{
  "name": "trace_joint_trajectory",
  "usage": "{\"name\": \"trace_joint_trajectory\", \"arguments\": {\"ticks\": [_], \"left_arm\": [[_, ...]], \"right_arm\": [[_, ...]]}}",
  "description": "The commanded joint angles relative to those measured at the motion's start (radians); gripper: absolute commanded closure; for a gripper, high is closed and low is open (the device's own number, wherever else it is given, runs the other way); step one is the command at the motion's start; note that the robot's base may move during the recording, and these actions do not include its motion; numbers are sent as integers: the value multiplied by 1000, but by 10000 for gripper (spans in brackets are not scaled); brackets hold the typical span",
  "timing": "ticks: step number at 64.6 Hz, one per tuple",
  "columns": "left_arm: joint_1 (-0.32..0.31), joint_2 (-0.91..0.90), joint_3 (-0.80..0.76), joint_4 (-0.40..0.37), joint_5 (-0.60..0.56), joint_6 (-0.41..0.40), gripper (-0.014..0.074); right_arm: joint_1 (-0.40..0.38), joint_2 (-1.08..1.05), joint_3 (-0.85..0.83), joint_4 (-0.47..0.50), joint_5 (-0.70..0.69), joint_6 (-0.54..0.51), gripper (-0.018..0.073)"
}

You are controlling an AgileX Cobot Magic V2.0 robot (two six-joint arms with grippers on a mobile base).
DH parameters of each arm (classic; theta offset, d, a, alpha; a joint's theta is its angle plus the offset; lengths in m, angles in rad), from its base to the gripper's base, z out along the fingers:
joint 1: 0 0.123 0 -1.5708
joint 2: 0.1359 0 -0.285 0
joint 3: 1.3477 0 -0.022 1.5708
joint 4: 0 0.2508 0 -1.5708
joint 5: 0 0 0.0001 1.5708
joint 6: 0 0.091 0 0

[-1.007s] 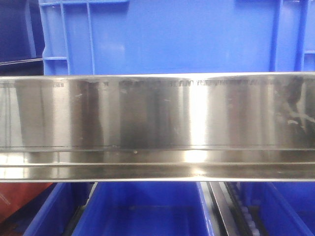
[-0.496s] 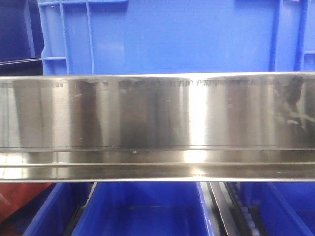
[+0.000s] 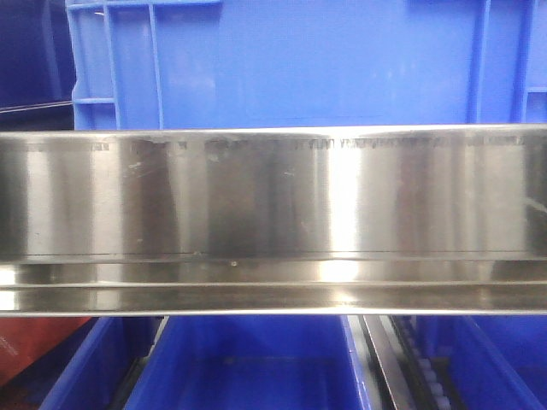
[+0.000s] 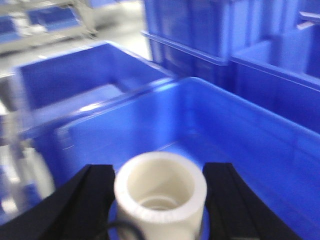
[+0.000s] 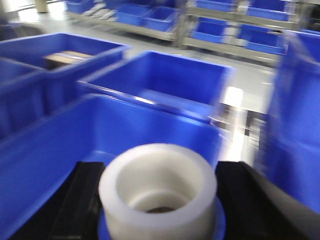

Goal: Place valve from conveyor to right shelf box

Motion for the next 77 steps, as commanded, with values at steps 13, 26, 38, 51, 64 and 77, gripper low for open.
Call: {"name": "trace_joint_trajectory", "arguments": {"ticks": [13, 26, 38, 51, 64, 77], "left_arm": [[-43, 251, -138, -81, 4, -4, 708], [-43, 363, -138, -86, 37, -4, 708], [-41, 417, -138, -61, 81, -4, 708], [-22, 440, -138, -41, 132, -4, 708], [-5, 440, -138, -45, 166, -4, 510], [-5, 440, -138, -61, 169, -4, 103]], "right_arm": [[91, 225, -127, -2, -15, -10, 712], [91, 349, -127, -2, 43, -10, 712], [89, 435, -127, -2, 67, -10, 712], [71, 492, -127, -2, 82, -10, 711], [53, 503, -127, -2, 113, -10, 543], [51, 503, -127, -2, 133, -10, 138]]}}
